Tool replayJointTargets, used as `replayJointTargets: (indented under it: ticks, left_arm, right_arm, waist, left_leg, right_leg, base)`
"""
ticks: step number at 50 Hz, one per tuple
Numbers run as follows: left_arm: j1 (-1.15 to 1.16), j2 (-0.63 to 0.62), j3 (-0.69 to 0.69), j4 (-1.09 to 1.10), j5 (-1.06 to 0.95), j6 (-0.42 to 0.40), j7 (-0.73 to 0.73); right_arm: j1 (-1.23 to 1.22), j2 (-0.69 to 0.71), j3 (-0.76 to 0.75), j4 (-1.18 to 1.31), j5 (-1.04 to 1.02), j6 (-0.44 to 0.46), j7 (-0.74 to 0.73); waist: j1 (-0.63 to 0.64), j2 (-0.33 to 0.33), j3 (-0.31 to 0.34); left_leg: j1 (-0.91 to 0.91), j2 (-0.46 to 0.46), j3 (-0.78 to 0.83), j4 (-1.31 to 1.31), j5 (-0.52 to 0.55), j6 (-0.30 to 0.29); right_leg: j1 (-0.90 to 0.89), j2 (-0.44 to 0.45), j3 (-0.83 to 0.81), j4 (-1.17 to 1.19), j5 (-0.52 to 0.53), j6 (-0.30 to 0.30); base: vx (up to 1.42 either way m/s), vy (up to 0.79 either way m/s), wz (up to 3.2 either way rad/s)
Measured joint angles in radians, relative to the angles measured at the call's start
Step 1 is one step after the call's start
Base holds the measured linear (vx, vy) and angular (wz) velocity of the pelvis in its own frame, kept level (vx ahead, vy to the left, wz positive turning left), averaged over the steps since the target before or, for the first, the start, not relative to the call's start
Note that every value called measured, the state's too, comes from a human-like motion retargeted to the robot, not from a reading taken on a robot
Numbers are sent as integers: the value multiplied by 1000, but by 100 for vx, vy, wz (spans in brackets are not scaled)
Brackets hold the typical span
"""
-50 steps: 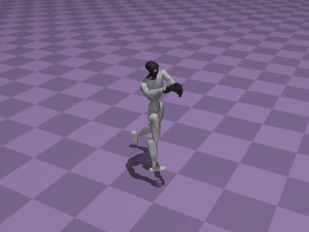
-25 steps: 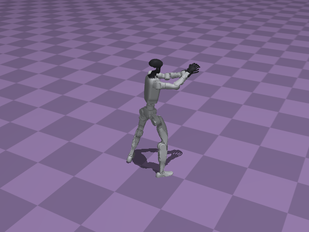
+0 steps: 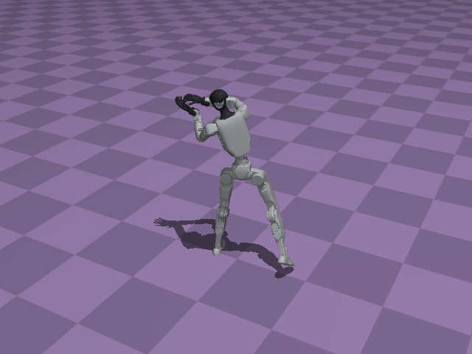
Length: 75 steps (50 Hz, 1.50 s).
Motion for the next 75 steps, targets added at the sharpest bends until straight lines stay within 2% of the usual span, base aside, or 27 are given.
replayJointTargets:
  ticks: [5, 10, 14, 20, 25, 30, 34, 40, 44, 45, 46, 50, 52, 53, 55, 57, 58, 60, 63, 66, 67, 68, 69, 70, 71, 72, 75]
  left_arm:
    - [53, 79, 121, -171, 236, 1, 134]
    - [73, 103, 208, -323, 456, 41, 215]
    - [90, 117, 251, -443, 580, 40, 255]
    - [127, 166, 312, -574, 759, 77, 295]
    - [134, 155, 339, -628, 860, 86, 297]
    - [129, 124, 310, -637, 932, 103, 350]
    - [117, 106, 315, -614, 1016, 140, 396]
    - [112, 58, 351, -546, 1134, 213, 499]
    - [91, -17, 380, -462, 1128, 244, 591]
    - [75, -36, 383, -422, 1124, 262, 619]
    - [45, -62, 380, -348, 1108, 304, 650]
    - [-133, -158, 348, 27, 897, 355, 644]
    - [-248, -163, 259, 293, 589, 297, 486]
    - [-300, -151, 187, 449, 409, 307, 343]
    - [-397, -158, -12, 735, 56, 251, 85]
    - [-448, -153, -267, 945, -40, 365, -69]
    - [-487, -177, -329, 985, -201, 397, -143]
    - [-527, -220, -394, 1024, -422, 401, -173]
    - [-521, -239, -375, 1030, -535, 415, -288]
    - [-534, -259, -333, 995, -577, 429, -385]
    - [-540, -267, -341, 985, -526, 440, -428]
    - [-542, -264, -389, 988, -355, 460, -493]
    - [-559, -248, -471, 1040, -3, 500, -398]
    - [-583, -227, -572, 1117, 440, 549, -223]
    - [-571, -290, -478, 997, -45, 436, -253]
    - [-564, -333, -424, 916, -372, 359, -274]
    - [-569, -331, -513, 893, -343, 384, -297]
  right_arm:
    - [-110, 99, 19, -59, -49, -22, -46]
    - [-214, 130, 2, -136, -108, -38, -42]
    - [-280, 135, -11, -211, -165, -55, -62]
    - [-360, 141, -30, -305, -232, -76, -80]
    - [-422, 115, -33, -312, -299, -104, -103]
    - [-431, 106, -9, -289, -305, -130, -151]
    - [-415, 121, 2, -253, -314, -143, -209]
    - [-347, 208, 15, -158, -340, -139, -289]
    - [-288, 249, 44, -58, -401, -120, -318]
    - [-263, 257, 61, -29, -389, -124, -309]
    - [-233, 257, 81, 12, -364, -123, -295]
    - [-102, 209, 132, 203, -165, -113, -126]
    - [-24, 159, 90, 322, -20, -34, -40]
    - [23, 136, 43, 381, 47, 19, -23]
    - [93, 89, -51, 491, 131, 83, -64]
    - [157, 66, -150, 537, 199, 110, -40]
    - [162, 35, -170, 537, 221, 136, 6]
    - [173, -18, -180, 526, 260, 157, 39]
    - [180, -67, -186, 475, 273, 143, 33]
    - [195, -136, -295, 401, 247, 126, 43]
    - [211, -165, -341, 373, 225, 118, 53]
    - [237, -199, -380, 339, 204, 104, 76]
    - [264, -231, -409, 307, 192, 86, 71]
    - [292, -262, -432, 275, 184, 68, 52]
    - [304, -259, -445, 268, 188, 92, 20]
    - [317, -260, -455, 258, 191, 109, -5]
    - [356, -297, -473, 209, 200, 112, -14]
  waist:
    - [77, -43, 20]
    - [153, -46, 29]
    - [174, -47, 39]
    - [124, -34, 50]
    - [70, -7, 55]
    - [38, 39, 41]
    - [51, 49, 40]
    - [78, 95, 46]
    - [31, 129, 36]
    - [10, 135, 28]
    - [-27, 146, 14]
    - [-259, 200, -30]
    - [-433, 217, -35]
    - [-528, 222, -38]
    - [-716, 231, -34]
    - [-918, 252, -38]
    - [-997, 264, -21]
    - [-1155, 303, -2]
    - [-1346, 363, 14]
    - [-1437, 414, 53]
    - [-1451, 427, 66]
    - [-1461, 441, 75]
    - [-1469, 455, 82]
    - [-1477, 470, 87]
    - [-1466, 477, 99]
    - [-1457, 486, 107]
    - [-1434, 526, 109]
  left_leg:
    - [-15, -23, -131, -79, 48, -19]
    - [-20, 51, -245, -168, 82, -53]
    - [-13, 88, -318, -206, 85, -83]
    - [-8, 86, -405, -212, 74, -117]
    - [-20, 59, -455, -214, 80, -124]
    - [-45, 16, -446, -215, 113, -116]
    - [-64, -48, -361, -215, 141, -103]
    - [-32, -11, -139, -210, 159, -113]
    - [0, 69, 104, -131, 137, -121]
    - [7, 91, 174, -97, 126, -123]
    - [15, 117, 237, -54, 113, -128]
    - [64, 218, 434, 99, 110, -125]
    - [74, 252, 502, 180, 135, -55]
    - [78, 270, 525, 219, 150, -30]
    - [90, 301, 565, 284, 181, 9]
    - [123, 322, 622, 305, 205, 52]
    - [148, 326, 661, 307, 214, 75]
    - [189, 336, 719, 323, 232, 98]
    - [259, 352, 769, 346, 275, 79]
    - [305, 333, 686, 368, 320, 58]
    - [312, 318, 636, 374, 339, 53]
    - [312, 301, 577, 382, 363, 42]
    - [310, 282, 514, 389, 392, 34]
    - [306, 261, 449, 397, 422, 28]
    - [312, 230, 382, 395, 454, 16]
    - [317, 197, 311, 393, 487, 1]
    - [321, 78, 50, 382, 583, -78]
  right_leg:
    - [39, 60, 102, -19, 79, 37]
    - [63, 199, 170, -41, 149, 41]
    - [95, 289, 249, -43, 176, 41]
    - [152, 369, 378, -36, 187, 41]
    - [173, 395, 436, -7, 151, 41]
    - [166, 334, 404, 11, 41, 41]
    - [132, 186, 276, 38, -117, 33]
    - [56, 3, -81, 101, -359, -60]
    - [-13, -105, -394, 140, -490, -159]
    - [-28, -122, -455, 137, -519, -183]
    - [-54, -111, -429, 122, -543, -189]
    - [-194, -34, -149, 148, -557, -163]
    - [-226, -8, -99, 159, -536, -146]
    - [-230, 5, -88, 156, -528, -141]
    - [-223, 33, -57, 134, -516, -130]
    - [-214, 65, -10, 103, -508, -115]
    - [-215, 77, 16, 88, -503, -104]
    - [-216, 101, 56, 56, -499, -90]
    - [-224, 155, 142, -4, -505, -98]
    - [-220, 220, 272, -95, -497, -118]
    - [-214, 238, 318, -136, -485, -123]
    - [-206, 255, 363, -183, -466, -128]
    - [-194, 266, 404, -233, -444, -132]
    - [-181, 275, 444, -285, -422, -136]
    - [-166, 280, 486, -331, -401, -140]
    - [-153, 283, 526, -373, -382, -143]
    - [-132, 285, 619, -461, -334, -141]
  base:
    - [13, 3, 146]
    - [11, -9, 112]
    - [10, -14, 99]
    - [6, -10, 88]
    - [-5, -6, 63]
    - [-23, 11, 2]
    - [-29, 13, -74]
    - [-32, -16, -193]
    - [-35, -33, -328]
    - [-30, -41, -363]
    - [-27, -43, -352]
    - [-18, -41, -287]
    - [-7, -35, -201]
    - [-2, -32, -164]
    - [4, -28, -140]
    - [10, -23, -143]
    - [11, -18, -165]
    - [15, -14, -188]
    - [20, -14, -246]
    - [20, -11, -291]
    - [19, -7, -277]
    - [19, -5, -261]
    - [19, -5, -243]
    - [19, -4, -236]
    - [18, -3, -233]
    - [17, -2, -224]
    - [16, 1, -178]
